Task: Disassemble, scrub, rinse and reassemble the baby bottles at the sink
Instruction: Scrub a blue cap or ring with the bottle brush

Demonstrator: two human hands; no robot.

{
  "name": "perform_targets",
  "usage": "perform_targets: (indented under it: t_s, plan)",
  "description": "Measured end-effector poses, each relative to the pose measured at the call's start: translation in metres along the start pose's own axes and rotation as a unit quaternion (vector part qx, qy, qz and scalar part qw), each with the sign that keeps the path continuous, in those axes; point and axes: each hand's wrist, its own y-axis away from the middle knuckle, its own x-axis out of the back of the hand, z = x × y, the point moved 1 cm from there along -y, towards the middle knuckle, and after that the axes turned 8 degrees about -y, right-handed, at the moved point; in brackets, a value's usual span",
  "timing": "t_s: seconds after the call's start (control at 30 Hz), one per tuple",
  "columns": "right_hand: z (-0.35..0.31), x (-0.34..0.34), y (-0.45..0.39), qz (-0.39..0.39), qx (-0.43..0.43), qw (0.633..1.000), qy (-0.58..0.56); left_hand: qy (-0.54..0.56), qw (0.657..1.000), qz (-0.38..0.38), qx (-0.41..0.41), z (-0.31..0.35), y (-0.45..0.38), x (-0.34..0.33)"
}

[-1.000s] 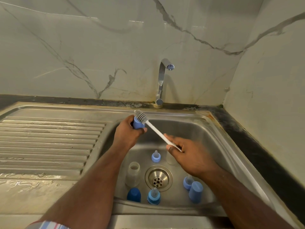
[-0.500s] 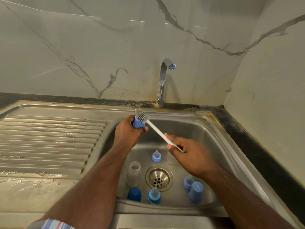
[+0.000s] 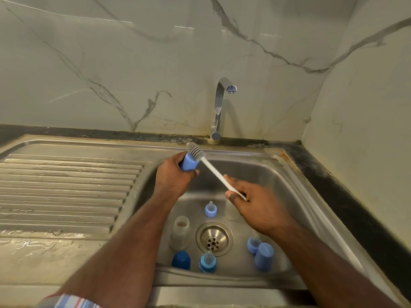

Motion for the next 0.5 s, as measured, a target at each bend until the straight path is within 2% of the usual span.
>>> perform_targets:
  t_s: [0.2, 0.33, 0.5]
  plan:
    - [-0.0016, 0.0011, -0.0024, 0.009, -0.007, 1.0, 0.017, 0.011, 1.0, -0.011, -0.015, 0.0004, 0.0019, -0.0034]
    - [-0.007, -0.0009, 0.0033, -0.007, 0.001, 1.0, 0.013, 0.012, 1.0, -0.011, 0.011, -0.0043, -0.0027, -0.0025]
    - [-0.0071, 0.0006, 0.0002, 0.011, 0.002, 0.999, 0.043, 0.023, 0.999, -0.027, -0.011, -0.0016, 0.0004, -0.0064]
